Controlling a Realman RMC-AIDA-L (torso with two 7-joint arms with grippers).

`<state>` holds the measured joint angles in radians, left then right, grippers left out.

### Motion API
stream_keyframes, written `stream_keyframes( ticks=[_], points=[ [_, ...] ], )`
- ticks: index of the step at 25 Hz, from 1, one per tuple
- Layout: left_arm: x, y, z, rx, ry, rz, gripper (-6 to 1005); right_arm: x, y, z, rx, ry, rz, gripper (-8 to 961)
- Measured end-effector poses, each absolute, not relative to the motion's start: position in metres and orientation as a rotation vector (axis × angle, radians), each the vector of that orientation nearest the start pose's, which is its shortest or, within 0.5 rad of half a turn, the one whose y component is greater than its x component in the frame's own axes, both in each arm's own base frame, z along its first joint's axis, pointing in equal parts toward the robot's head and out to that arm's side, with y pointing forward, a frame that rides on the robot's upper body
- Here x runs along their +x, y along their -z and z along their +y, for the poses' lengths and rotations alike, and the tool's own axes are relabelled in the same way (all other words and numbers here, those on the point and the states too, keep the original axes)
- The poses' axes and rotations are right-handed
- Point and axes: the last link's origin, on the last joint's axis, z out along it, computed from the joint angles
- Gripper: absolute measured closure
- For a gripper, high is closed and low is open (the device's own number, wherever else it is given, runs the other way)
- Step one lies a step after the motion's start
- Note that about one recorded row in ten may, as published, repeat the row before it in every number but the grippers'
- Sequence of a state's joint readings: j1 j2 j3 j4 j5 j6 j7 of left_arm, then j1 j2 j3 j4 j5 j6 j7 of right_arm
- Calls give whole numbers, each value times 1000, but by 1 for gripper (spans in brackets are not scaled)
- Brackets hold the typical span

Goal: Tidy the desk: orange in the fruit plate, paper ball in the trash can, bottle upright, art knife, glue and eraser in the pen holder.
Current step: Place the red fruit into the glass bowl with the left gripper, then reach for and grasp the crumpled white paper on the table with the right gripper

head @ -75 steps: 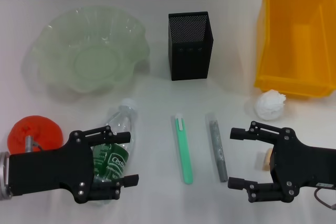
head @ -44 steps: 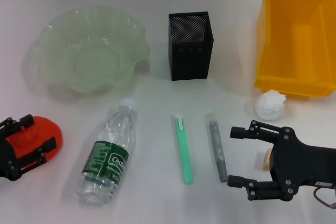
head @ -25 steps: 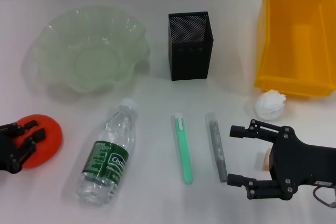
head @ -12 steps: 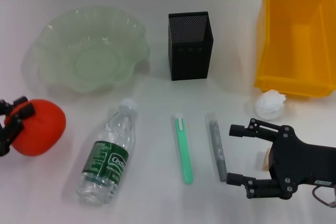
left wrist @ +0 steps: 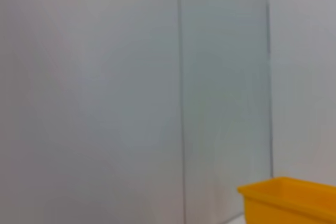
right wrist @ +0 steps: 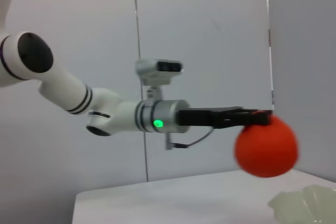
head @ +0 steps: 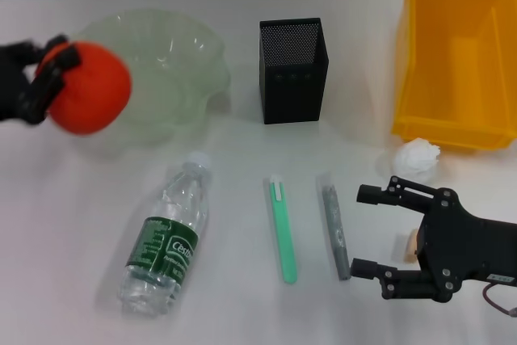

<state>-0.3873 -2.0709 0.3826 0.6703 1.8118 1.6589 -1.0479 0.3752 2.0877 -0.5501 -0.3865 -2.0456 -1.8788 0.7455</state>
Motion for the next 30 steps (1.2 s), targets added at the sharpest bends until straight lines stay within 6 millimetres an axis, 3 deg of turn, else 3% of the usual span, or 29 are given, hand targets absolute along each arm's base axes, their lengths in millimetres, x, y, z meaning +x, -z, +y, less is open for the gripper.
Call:
stream_keyframes(
  ticks=[3,8,13,15,20,22,23,24,26,28,30],
  points=[
    [-291,-50,337,-2255,879,-395,882,286,24,224,-2715,-1098,196,114],
    [-285,-33,367,-2213,821,-472,855,288,16,222,-2704,-1134,272,114],
    [-283,-24,383,-2184,774,-519,828,289,5,225,-2718,-1119,322,114],
    [-281,-24,384,-2187,771,-515,736,289,0,229,-2735,-1101,376,114],
    [-280,-25,380,-2202,793,-496,550,288,-16,241,-2759,-1032,544,115],
    [-281,-25,370,-2239,823,-476,502,286,-29,250,-2762,-975,673,115],
    [-281,-24,355,-2303,846,-438,479,281,-44,260,-2773,-870,776,115],
    [-281,-24,355,-2303,846,-438,455,281,-44,260,-2773,-870,776,115],
    [-283,-22,335,-2394,842,-383,407,272,-55,267,-2792,-757,851,115],
    [-287,-17,314,-2471,838,-349,359,249,-68,281,-2804,-545,936,115],
    [-289,-16,309,-2479,839,-349,260,241,-71,285,-2795,-465,958,115]
  ],
)
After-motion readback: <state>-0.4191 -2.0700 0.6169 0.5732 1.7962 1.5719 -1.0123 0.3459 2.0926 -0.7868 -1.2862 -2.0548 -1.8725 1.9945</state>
